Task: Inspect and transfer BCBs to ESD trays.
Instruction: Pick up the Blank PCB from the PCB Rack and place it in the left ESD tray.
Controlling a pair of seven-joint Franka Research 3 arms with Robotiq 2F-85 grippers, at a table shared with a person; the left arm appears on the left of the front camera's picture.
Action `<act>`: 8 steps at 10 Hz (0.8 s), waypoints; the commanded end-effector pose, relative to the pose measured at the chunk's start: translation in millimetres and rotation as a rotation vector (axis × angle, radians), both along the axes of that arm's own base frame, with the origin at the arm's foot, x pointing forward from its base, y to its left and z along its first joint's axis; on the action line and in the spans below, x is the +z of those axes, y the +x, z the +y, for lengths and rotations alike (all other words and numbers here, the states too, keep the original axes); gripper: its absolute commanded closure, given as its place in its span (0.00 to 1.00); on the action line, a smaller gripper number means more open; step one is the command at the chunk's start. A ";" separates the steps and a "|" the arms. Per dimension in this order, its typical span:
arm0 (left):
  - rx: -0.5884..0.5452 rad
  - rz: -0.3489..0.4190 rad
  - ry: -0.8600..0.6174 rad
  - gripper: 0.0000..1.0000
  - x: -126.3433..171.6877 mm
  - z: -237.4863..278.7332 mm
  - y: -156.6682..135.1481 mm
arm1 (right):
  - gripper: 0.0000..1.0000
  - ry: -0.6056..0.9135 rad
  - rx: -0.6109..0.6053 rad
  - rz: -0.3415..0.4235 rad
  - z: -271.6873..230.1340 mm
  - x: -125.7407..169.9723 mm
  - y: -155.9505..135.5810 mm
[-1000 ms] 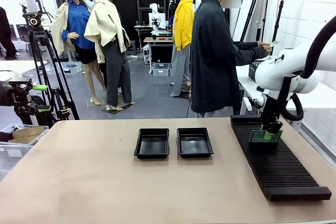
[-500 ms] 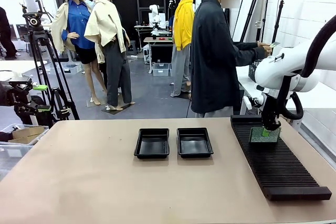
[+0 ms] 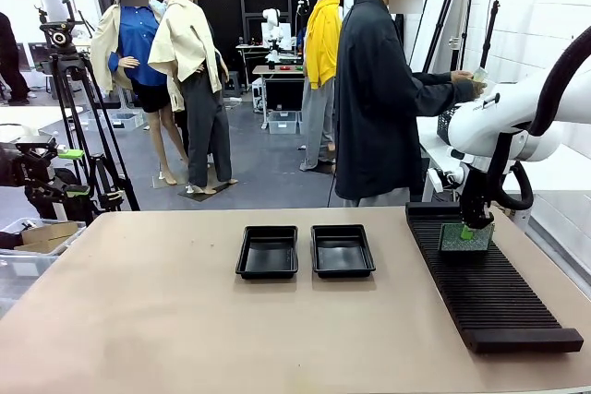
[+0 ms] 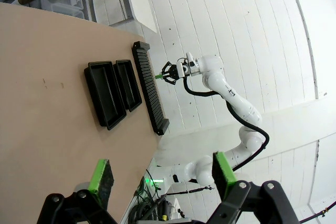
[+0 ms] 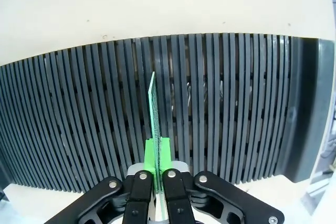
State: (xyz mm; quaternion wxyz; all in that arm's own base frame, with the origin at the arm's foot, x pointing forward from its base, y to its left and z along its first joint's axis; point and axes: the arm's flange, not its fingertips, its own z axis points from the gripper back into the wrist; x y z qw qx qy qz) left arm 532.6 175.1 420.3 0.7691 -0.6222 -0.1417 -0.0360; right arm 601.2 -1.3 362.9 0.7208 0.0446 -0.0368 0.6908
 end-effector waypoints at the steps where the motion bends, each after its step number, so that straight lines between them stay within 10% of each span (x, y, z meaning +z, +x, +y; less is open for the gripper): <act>1: 0.004 0.010 -0.003 0.00 2.9 -0.1 0.0 | 1.00 0.001 0.006 0.024 3.3 2.0 3.9; 8: 0.004 0.010 -0.003 0.00 2.9 -0.1 0.0 | 1.00 -0.072 0.038 -0.019 43.5 68.5 -16.8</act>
